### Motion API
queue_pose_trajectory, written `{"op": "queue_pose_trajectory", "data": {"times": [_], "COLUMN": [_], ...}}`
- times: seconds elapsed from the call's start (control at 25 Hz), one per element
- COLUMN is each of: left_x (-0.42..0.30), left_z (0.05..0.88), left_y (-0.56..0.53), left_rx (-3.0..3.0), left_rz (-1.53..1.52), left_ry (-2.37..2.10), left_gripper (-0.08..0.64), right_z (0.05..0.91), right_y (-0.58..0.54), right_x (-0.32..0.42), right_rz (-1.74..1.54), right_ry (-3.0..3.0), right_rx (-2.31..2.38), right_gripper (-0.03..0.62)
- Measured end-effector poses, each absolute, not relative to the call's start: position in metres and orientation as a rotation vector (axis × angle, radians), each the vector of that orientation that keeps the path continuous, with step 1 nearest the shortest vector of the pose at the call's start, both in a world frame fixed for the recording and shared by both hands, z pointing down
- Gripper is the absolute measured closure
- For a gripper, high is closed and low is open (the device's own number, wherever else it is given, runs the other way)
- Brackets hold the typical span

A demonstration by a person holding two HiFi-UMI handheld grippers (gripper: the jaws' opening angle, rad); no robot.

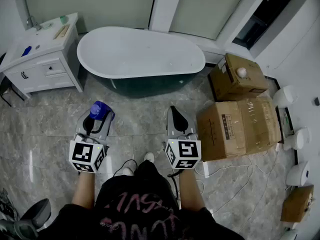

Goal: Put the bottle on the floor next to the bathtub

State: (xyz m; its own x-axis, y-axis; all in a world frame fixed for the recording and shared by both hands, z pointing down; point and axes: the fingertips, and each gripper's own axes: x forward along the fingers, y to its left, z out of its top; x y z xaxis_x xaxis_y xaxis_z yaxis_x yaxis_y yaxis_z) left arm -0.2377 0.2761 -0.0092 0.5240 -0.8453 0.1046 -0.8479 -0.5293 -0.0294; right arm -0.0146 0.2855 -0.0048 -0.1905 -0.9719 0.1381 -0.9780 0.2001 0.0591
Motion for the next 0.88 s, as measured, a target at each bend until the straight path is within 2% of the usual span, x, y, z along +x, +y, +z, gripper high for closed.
{"op": "queue_pose_trajectory", "data": {"times": [0.52,0.88], "left_x": [-0.231,-0.19], "left_z": [0.005,0.019], "left_y": [0.245,0.163], "left_rx": [2.683,2.628], "left_rz": [0.179,0.231], "left_ry": [-1.509,-1.541], "left_gripper": [0.391,0.391], "right_z": [-0.001,0.012], "right_y": [0.251,0.167], "right_x": [-0.006,0.047], "right_rz": [0.051,0.07], "right_ry": [-2.329,-2.325], "right_rx": [1.885,1.909], "right_gripper": [0.568,0.566]}}
